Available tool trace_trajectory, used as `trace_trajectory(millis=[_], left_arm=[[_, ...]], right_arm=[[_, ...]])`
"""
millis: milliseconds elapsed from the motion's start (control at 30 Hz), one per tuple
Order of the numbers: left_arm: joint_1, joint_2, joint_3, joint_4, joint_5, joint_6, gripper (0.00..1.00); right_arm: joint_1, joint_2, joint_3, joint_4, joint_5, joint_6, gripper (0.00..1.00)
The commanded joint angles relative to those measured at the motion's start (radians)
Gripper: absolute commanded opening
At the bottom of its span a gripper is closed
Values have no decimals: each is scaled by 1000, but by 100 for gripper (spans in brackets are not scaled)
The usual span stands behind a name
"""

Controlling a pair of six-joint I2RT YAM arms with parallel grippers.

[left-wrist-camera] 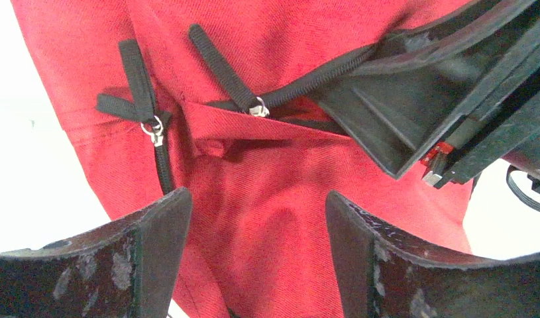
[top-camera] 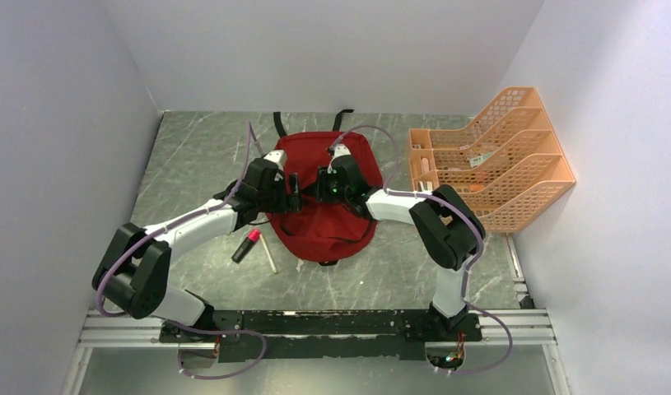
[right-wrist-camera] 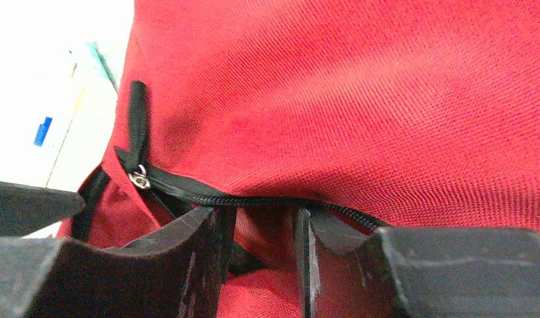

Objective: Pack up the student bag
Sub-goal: Adjust the student bag at the center of the board.

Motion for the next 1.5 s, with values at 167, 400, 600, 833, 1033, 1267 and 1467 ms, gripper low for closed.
trace_trajectory(millis=[167,400,600,833,1033,1267,1467], left_arm=[[-3,-18,12,3,-66,-18,79],[-3,17,-7,10,-48,-34,78],[-2,26,-23,15,-44,-30,78],[-3,28,-46,16,-40,-34,78],[2,22,-33,32,-40,-38,78],[16,8,25,83,32,-70,77],[29,95,106,48,-5,-87,78]], right_arm=[[-2,-50,52,151,56,-23,40],[-10,-50,81,75,119,-57,42],[-34,-23,124,98,135,-76,43],[-34,-2,145,194,153,-146,45],[-34,-38,95,290,169,-195,46],[-42,-27,100,234,74,-246,46],[-76,-29,141,99,-72,-391,46]])
